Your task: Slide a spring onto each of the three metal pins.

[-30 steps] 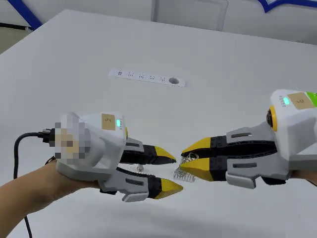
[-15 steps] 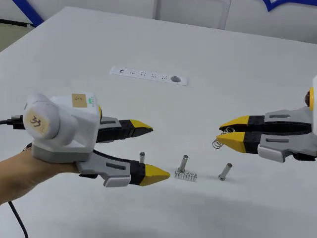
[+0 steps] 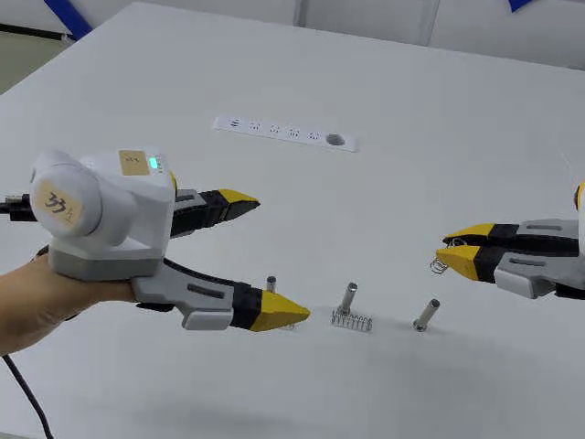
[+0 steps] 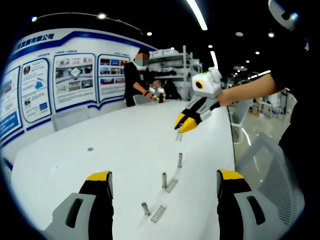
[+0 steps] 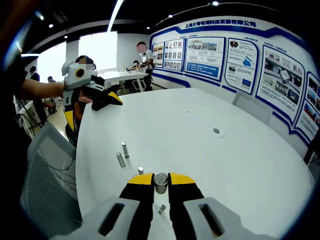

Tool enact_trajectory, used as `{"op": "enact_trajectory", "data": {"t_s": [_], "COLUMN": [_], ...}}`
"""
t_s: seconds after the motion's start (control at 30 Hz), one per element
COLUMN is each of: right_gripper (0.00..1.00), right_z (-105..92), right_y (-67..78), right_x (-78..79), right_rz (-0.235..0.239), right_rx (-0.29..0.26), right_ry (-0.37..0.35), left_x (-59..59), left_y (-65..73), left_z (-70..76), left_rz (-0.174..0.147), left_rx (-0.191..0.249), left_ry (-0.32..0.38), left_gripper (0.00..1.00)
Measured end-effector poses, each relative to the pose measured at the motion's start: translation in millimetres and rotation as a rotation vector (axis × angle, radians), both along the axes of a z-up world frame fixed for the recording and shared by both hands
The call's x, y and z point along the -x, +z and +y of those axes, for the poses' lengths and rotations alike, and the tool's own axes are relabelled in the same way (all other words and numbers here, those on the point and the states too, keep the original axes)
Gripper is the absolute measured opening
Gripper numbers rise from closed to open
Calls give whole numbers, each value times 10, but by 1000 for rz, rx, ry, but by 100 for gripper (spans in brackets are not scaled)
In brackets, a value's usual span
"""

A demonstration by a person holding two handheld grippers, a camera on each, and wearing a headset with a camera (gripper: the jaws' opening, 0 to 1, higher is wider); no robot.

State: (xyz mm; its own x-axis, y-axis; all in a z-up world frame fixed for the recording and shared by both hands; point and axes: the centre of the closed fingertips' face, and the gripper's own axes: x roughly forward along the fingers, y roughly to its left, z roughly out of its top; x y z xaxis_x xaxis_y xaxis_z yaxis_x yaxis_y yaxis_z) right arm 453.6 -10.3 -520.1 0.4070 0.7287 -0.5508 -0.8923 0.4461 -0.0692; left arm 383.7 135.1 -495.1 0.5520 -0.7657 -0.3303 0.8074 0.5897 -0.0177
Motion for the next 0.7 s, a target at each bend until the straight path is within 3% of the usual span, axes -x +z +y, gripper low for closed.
{"op": "enact_trajectory", "data": {"t_s": [0.3,0.7], "right_gripper": [11,11], "right_z": [-129,-128], "right_y": [-287,-464], "right_x": [-47,-11], "right_rz": [52,87], "right_rx": [34,66], "right_ry": [-52,-56], "left_x": [-19,45], "left_y": [-106,-225], "left_z": [83,155], "left_rz": [27,62], "left_rx": [-21,-30], "left_ry": [28,49], "left_gripper": [93,91]}}
